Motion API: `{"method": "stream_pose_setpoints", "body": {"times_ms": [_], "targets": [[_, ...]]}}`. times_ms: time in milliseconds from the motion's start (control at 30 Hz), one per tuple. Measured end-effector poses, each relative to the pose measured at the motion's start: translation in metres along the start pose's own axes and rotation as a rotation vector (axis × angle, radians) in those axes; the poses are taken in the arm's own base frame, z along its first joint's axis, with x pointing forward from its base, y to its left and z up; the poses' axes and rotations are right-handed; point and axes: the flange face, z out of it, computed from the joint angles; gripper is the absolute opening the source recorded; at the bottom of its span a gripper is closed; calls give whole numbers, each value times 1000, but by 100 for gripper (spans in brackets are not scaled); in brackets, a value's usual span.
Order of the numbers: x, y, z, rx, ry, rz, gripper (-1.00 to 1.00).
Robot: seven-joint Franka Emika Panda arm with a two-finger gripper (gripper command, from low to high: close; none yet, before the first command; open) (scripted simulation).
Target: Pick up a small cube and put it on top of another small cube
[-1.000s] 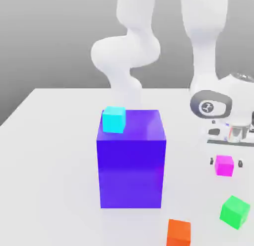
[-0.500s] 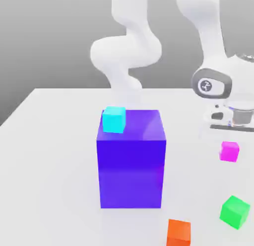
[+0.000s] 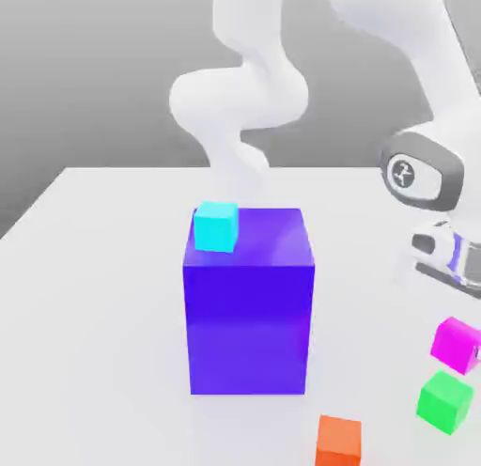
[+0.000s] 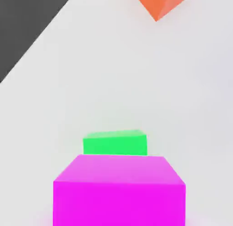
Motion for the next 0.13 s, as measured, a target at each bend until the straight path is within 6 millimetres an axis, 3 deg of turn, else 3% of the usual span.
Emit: {"method": "stream_pose_setpoints", "body": {"times_ms": [33,133], "targets": [[0,0,7,0,0,0,100],[0,0,7,0,0,0,100]]}}
